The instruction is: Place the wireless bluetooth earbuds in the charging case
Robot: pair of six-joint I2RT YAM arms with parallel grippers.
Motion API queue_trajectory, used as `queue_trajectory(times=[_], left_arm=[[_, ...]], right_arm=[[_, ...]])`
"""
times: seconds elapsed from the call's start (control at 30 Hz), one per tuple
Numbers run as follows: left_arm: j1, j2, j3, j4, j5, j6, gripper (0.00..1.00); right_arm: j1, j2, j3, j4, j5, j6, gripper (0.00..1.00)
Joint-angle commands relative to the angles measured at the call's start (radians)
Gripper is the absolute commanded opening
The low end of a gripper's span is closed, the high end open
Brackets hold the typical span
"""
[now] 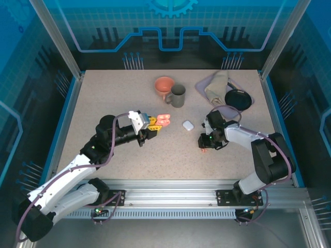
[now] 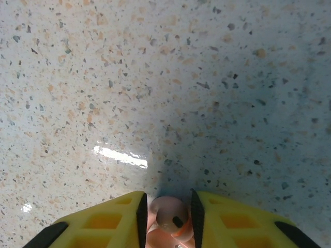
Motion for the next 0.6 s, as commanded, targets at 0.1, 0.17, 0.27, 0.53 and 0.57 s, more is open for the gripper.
queue_trajectory(times=[0.1, 0.17, 0.27, 0.53, 0.57], left_arm=[[-0.007, -0.020, 0.011, -0.014, -0.018, 0.000, 0.00], [-0.008, -0.023, 0.011, -0.016, -0.020, -0.001, 0.00], [-0.006, -0.029, 0.008, -0.019, -0.023, 0.000, 0.00], [-0.008, -0.039, 0.005, -0.032, -0.029, 0.006, 0.00], [-0.008, -0.040, 0.005, -0.033, -0.029, 0.008, 0.00]], right_arm=[[0.025, 0.029, 0.043, -0.059, 0.017, -0.008, 0.31], [0.031, 0.039, 0.052, -0.073, 0.019, -0.013, 0.30], [0.042, 0.056, 0.072, -0.101, 0.022, -0.021, 0.31], [0.069, 0.086, 0.100, -0.135, 0.028, -0.034, 0.28], [0.069, 0.089, 0.101, -0.137, 0.026, -0.035, 0.27]])
